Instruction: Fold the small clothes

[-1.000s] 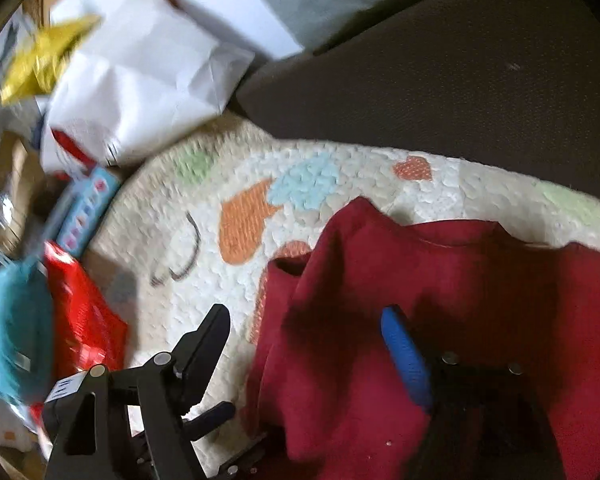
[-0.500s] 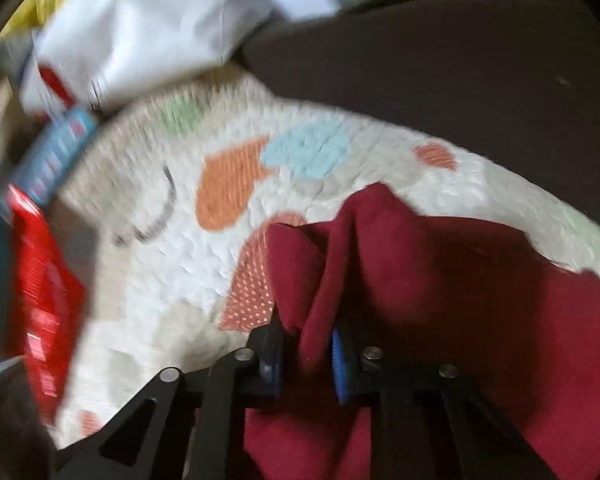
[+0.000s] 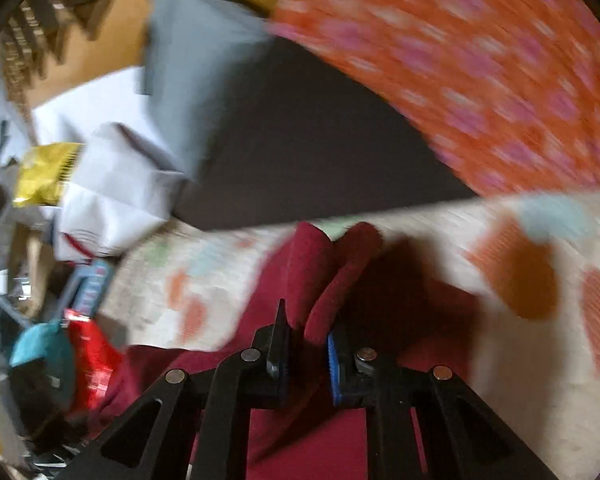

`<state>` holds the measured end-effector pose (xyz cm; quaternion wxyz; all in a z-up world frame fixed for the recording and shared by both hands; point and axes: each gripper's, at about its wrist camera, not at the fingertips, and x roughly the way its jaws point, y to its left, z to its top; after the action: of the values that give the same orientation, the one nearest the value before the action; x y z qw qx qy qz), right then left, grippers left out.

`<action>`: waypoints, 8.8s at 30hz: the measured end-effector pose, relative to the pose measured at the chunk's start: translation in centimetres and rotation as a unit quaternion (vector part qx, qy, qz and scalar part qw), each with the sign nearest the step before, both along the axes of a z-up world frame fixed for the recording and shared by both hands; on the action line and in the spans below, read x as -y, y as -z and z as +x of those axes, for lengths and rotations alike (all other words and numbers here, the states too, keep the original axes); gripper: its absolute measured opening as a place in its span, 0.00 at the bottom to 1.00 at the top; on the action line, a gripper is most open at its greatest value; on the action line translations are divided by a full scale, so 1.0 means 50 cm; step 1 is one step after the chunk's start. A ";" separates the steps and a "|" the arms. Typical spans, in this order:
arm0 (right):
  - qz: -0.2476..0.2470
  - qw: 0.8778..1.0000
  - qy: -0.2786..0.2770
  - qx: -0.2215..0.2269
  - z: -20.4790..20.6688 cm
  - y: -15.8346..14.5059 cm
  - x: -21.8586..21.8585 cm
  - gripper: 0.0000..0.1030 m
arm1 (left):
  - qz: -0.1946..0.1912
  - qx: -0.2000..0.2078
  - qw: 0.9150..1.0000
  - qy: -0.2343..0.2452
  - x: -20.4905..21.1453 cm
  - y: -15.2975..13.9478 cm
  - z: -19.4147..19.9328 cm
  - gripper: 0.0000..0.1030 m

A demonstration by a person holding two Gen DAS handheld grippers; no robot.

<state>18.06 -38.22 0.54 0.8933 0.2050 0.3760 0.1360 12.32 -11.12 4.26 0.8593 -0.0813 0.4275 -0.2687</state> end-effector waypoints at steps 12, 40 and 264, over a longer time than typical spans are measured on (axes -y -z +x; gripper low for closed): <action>0.120 0.992 0.044 -0.021 -0.072 0.052 0.100 0.48 | 0.036 -0.017 0.999 0.016 0.049 0.060 0.023 0.63; -0.026 0.999 0.039 -0.015 -0.213 0.043 -0.027 0.38 | 0.080 0.014 0.996 0.041 0.081 0.072 0.003 0.63; -0.133 0.987 0.066 -0.065 -0.190 0.125 -0.199 0.45 | 0.159 -0.010 0.987 -0.037 -0.025 0.100 -0.160 0.53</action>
<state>8.56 -28.29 -5.71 0.8935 0.1168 0.4334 0.0122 4.32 -9.86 -0.73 0.8661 0.0380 0.4704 -0.1645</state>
